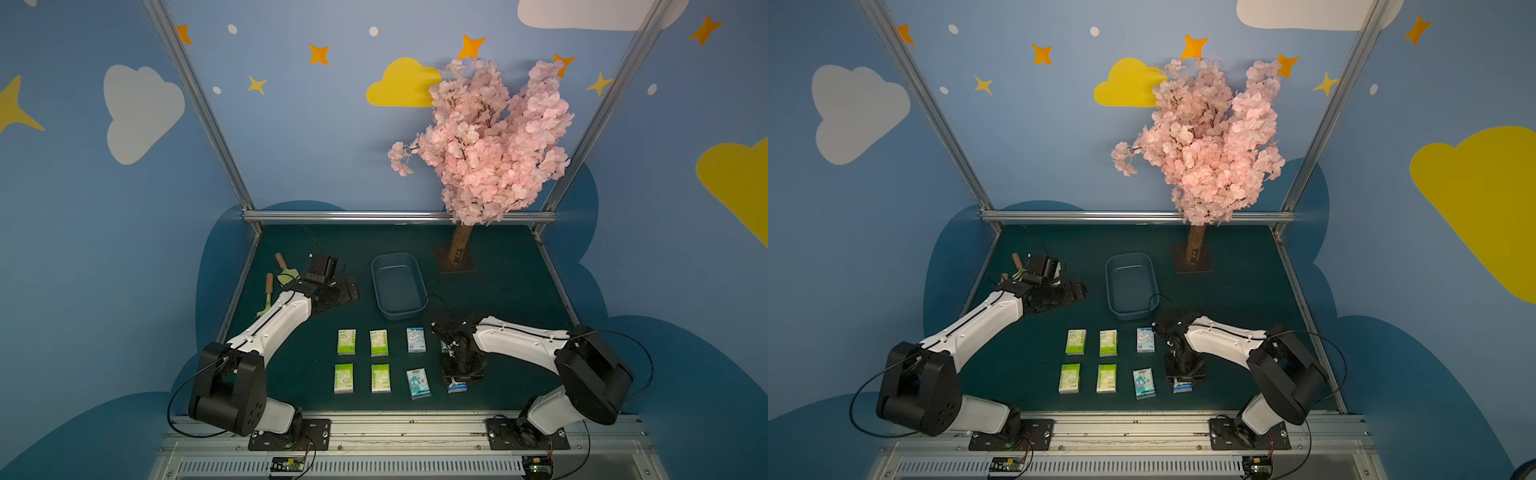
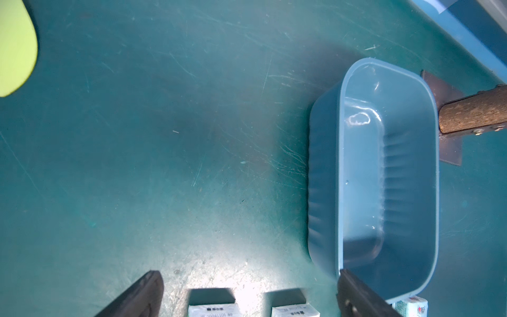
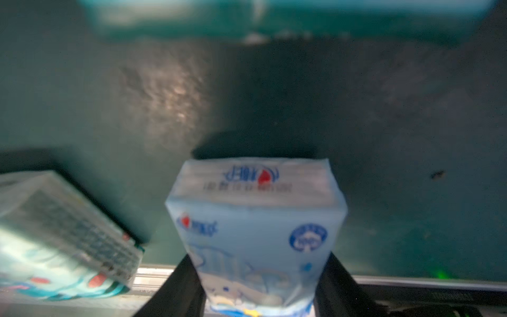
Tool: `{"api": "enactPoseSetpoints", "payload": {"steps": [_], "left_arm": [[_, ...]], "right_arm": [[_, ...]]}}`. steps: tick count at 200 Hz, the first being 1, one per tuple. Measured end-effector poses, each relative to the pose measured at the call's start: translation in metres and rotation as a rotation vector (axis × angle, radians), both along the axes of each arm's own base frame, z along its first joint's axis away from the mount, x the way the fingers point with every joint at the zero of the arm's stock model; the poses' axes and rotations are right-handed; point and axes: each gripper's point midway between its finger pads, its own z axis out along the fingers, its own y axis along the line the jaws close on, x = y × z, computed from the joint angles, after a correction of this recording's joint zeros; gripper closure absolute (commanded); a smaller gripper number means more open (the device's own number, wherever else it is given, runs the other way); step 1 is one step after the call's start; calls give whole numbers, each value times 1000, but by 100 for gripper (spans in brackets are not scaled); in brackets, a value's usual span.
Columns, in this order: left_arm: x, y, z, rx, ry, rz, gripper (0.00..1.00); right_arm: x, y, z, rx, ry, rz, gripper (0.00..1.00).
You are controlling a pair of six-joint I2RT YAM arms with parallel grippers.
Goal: Take the pocket tissues out of the storage box
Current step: Place the pocket tissues at the center of the board.
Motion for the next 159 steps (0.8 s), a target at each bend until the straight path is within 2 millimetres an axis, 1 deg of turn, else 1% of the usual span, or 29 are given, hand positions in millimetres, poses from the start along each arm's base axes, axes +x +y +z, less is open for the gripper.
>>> {"api": "enactPoseSetpoints", "payload": {"steps": [31,51,78,99,118,138,159], "left_arm": [[0,0,0,3,-1,-2,0],[0,0,0,4,-2,-3,0],[2,1,1,4,-10,-5,0],[4,0,4,2,-26,-9,0],[9,-1,15,-12,-69,-12,0],[15,-2,33,-37,-143,-12,0],[17,0,57,-52,-233,-8,0]], "right_arm": [[0,-1,0,-2,0,-3,30],[0,-1,4,-6,-3,-2,25],[4,-1,17,-7,-23,5,16],[11,-2,33,-4,-63,9,9],[21,-5,52,0,-110,7,2],[37,-11,72,0,-166,-12,2],[60,-19,96,3,-239,-33,2]]}}
